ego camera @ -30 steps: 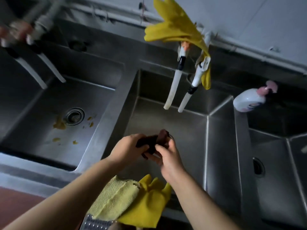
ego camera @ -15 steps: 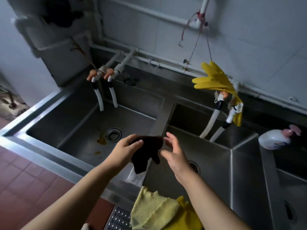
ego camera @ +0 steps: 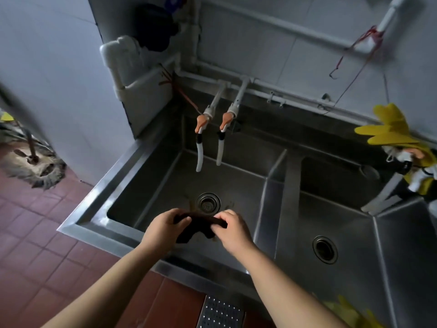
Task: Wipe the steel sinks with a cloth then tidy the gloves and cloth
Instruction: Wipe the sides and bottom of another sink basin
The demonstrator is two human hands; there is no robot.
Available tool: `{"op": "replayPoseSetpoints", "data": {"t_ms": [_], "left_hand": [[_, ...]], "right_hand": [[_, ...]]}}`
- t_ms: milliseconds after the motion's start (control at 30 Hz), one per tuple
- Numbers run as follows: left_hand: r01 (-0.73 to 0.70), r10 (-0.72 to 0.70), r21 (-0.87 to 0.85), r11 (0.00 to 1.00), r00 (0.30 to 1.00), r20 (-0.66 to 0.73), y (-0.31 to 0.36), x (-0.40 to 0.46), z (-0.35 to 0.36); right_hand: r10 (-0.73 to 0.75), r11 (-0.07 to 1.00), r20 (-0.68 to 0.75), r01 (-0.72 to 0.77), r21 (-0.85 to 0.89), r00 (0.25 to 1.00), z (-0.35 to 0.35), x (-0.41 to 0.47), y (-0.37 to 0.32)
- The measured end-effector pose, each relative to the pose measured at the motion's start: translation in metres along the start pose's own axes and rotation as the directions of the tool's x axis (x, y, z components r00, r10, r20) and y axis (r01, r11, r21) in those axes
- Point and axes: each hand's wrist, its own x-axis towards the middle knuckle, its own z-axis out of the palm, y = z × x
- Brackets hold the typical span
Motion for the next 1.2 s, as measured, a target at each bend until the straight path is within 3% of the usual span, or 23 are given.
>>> {"op": "replayPoseSetpoints", "data": {"t_ms": [133, 267, 500, 700, 833, 933, 1067, 1200], "left_hand": [[-0.01, 0.0, 0.129, 0.992, 0.998, 0.07, -0.015, 0.027, 0.013], [-0.055, 0.001, 0.232, 0.971, 0.974, 0.225, -0.026, 0.053, 0.042], [-0.07, -0.173, 0.435, 0.898, 0.852, 0.494, -0.041, 0.11, 0.096], [-0.04, -0.281, 0.467, 0.883, 0.752, 0.597, -0.045, 0.149, 0.144], [-0.022, -0.269, 0.452, 0.892, 0.779, 0.567, -0.044, 0.164, 0.168], [-0.017, -0.229, 0.416, 0.909, 0.813, 0.535, -0.04, 0.178, 0.18], [0.007, -0.181, 0.361, 0.932, 0.874, 0.45, -0.048, 0.194, 0.177], [-0.018, -0.144, 0.398, 0.917, 0.916, 0.374, -0.077, 0.206, 0.162]], "right_hand": [[0.107, 0.992, -0.044, -0.11, -0.065, 0.993, 0.011, 0.012, 0.021], [0.272, 0.959, 0.08, -0.263, -0.104, 0.959, 0.012, 0.026, 0.056], [0.431, 0.881, 0.228, -0.353, -0.313, 0.873, 0.023, 0.061, 0.108], [0.566, 0.786, 0.285, -0.401, -0.471, 0.774, 0.033, 0.093, 0.144], [0.637, 0.697, 0.239, -0.414, -0.586, 0.733, 0.035, 0.118, 0.159], [0.62, 0.67, 0.134, -0.432, -0.603, 0.773, 0.035, 0.133, 0.168], [0.465, 0.727, 0.05, -0.35, -0.59, 0.884, 0.049, 0.138, 0.18], [0.483, 0.794, 0.129, -0.371, -0.482, 0.866, 0.092, 0.137, 0.2]]}}
